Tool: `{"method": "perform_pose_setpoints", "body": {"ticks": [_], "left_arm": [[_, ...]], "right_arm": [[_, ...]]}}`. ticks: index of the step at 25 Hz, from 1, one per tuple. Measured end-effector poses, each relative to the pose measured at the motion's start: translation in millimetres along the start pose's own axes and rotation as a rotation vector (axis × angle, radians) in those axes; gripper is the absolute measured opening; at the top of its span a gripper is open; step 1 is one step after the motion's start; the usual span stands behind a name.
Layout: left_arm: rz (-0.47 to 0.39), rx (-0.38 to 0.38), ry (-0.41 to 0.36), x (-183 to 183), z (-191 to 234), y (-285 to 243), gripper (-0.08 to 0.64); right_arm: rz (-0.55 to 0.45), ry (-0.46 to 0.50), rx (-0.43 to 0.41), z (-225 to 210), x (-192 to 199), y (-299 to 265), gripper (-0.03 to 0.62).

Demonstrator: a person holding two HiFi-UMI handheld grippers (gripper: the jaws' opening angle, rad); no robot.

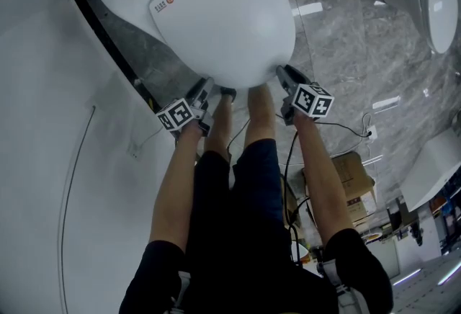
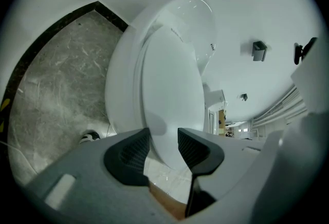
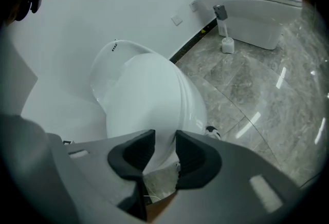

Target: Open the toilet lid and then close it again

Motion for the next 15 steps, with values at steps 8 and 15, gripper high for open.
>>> {"method": "perform_pose_setpoints", "body": {"ticks": [8,15], "left_arm": [[0.007,0.007,0.018,0,-12,15,0.136],[-0.052,0.003,0.067,-5,-31,39,0.078]], "right_arm": [[-0.01,-0.039,0.004,13,-6,22,0.095],[-0.059,-0.071,-0.027,40,-16,54,0.091]]}}
Point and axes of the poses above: the fingertips, and each gripper's own axes: y backward along the fingers, z to its left, x out of its underside, the point moved 2 cm from there along y, backward along the fingers
